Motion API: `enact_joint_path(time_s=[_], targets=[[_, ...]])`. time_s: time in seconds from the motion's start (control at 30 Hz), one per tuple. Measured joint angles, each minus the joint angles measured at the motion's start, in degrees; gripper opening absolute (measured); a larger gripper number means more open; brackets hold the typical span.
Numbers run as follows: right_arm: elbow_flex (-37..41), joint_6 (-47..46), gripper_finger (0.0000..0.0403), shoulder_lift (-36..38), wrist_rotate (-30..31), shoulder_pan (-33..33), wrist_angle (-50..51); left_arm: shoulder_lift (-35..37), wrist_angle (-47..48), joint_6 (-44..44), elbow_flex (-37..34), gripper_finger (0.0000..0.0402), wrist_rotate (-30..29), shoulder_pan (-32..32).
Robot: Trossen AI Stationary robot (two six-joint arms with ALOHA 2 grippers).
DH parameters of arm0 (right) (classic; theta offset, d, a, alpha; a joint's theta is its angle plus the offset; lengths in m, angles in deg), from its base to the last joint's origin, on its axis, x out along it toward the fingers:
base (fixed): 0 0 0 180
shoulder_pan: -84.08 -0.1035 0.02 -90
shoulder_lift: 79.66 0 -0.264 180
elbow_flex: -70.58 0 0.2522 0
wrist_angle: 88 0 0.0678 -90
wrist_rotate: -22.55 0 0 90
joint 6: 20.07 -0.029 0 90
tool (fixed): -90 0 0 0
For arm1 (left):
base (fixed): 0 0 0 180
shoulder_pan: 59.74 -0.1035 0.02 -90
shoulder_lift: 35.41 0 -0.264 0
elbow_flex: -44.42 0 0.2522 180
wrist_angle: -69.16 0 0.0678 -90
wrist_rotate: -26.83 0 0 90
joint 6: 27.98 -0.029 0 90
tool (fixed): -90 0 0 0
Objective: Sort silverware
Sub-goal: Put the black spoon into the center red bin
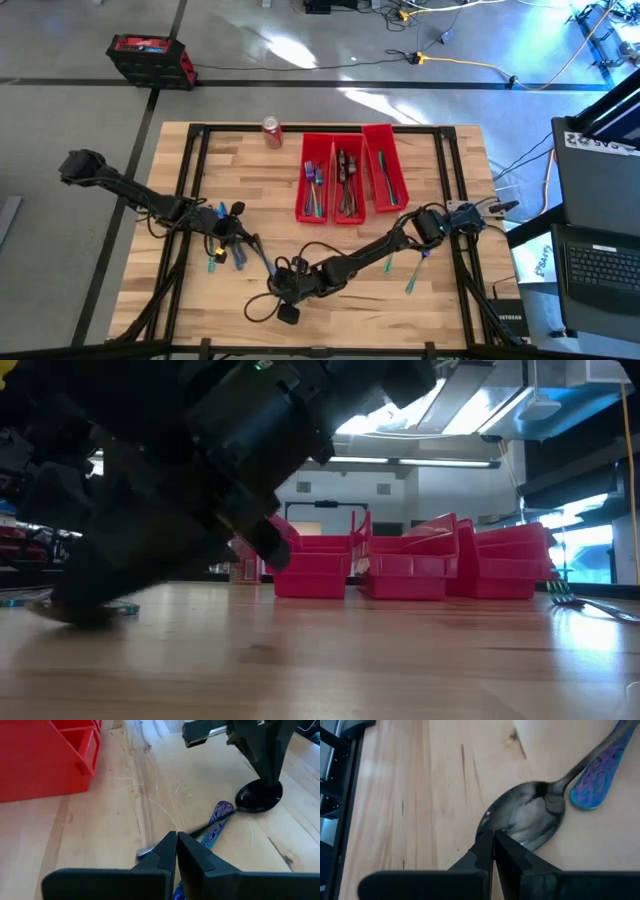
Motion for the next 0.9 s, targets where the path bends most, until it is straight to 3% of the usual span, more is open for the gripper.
enact_joint_path(time_s=[0.33,0.57,0.9], targets=[[-0.09,-2.06,0.0,-0.59,0.4,0.02,1.54,0.0,0.75,-0.48,0.0,0.0,0.04,0.05],[-0.13,-2.78,0.0,-0.55,0.69,0.02,2.17,0.07,-3.6,-0.69,0.04,0.0,3.8,0.11],[-0.13,-3.44,0.0,-0.55,1.3,0.02,2.25,0.04,-1.29,5.59,0.04,0.0,3.94,0.04]])
